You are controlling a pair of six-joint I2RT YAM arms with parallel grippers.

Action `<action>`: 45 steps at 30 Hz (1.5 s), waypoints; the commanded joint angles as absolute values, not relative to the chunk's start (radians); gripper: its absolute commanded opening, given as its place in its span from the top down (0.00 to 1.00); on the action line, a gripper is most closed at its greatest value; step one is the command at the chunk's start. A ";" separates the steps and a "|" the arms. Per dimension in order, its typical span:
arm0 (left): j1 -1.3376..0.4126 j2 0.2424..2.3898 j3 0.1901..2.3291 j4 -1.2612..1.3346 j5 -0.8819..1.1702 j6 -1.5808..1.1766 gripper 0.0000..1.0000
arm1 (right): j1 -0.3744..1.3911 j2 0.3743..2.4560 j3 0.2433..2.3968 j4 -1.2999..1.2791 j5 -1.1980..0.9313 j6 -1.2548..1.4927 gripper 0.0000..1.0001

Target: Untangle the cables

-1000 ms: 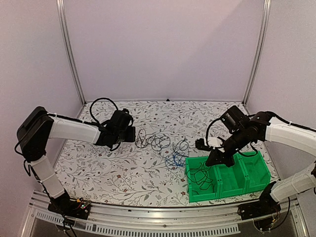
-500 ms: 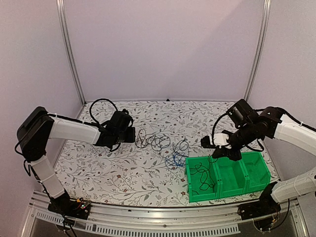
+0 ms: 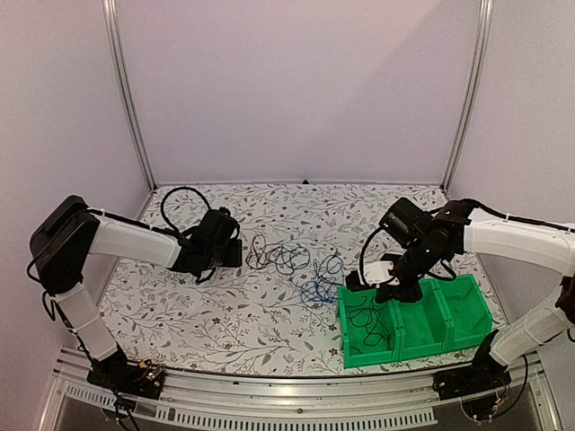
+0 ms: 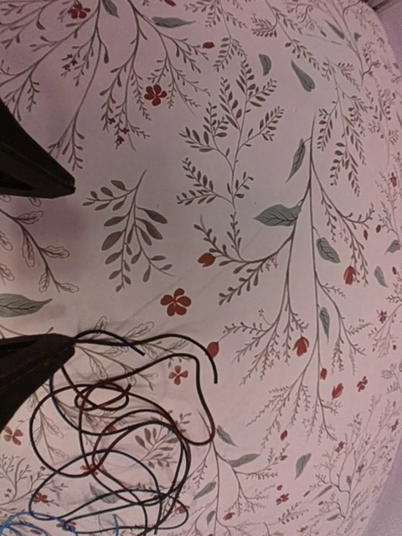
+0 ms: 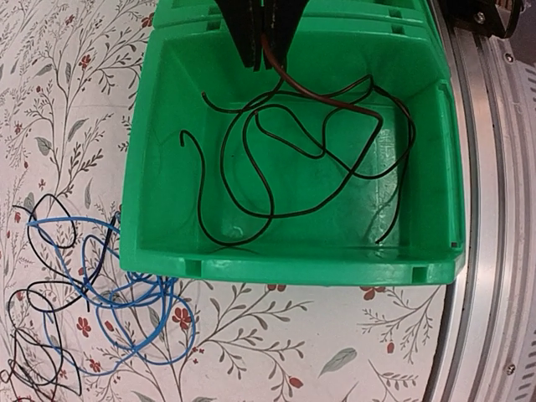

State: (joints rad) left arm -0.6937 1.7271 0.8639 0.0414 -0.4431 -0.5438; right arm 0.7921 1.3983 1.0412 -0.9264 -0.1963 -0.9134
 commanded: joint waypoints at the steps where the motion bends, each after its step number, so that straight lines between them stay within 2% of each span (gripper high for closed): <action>1: -0.689 1.718 0.850 0.073 -0.453 -0.559 0.44 | 0.817 1.435 1.035 -0.904 -0.213 -0.917 1.00; 15: -0.683 1.658 0.803 0.146 -0.356 -0.384 0.44 | 0.876 1.560 1.036 -0.857 -0.109 -0.862 0.98; 18: -0.680 1.653 0.801 0.139 -0.362 -0.352 0.44 | 0.876 1.529 1.057 -0.887 -0.087 -0.869 0.90; 21: -0.672 1.638 0.781 0.147 -0.374 -0.337 0.44 | 0.877 1.493 1.074 -0.922 -0.056 -0.881 0.67; 24: -0.665 1.583 0.731 0.218 -0.343 -0.322 0.42 | 0.877 1.454 1.074 -0.964 -0.042 -0.911 0.52; 28: -0.620 1.550 0.724 0.204 -0.213 -0.323 0.42 | 0.855 1.448 1.088 -1.027 -0.037 -0.935 0.42; 31: -0.581 1.535 0.718 0.203 -0.066 -0.324 0.44 | 0.840 1.437 1.127 -1.056 -0.018 -0.961 0.41; 34: -0.561 1.540 0.715 0.210 0.039 -0.330 0.44 | 0.780 1.453 1.264 -1.114 -0.075 -0.987 0.41; 37: -0.552 1.561 0.719 0.230 0.089 -0.353 0.44 | 0.729 1.507 1.418 -1.054 -0.165 -0.980 0.43; 40: -0.549 1.601 0.737 0.265 0.135 -0.374 0.44 | 0.719 1.598 1.514 -0.904 -0.200 -0.913 0.50; 45: -0.548 1.636 0.791 0.233 0.143 -0.441 0.46 | 0.719 1.872 1.758 -0.835 -0.292 -0.700 0.50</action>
State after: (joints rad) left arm -0.5617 1.6154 0.7414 0.2287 0.0925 -0.3759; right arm 0.7174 1.6726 1.6310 -0.9279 -0.1886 -0.8696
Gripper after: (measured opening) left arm 0.546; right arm 0.496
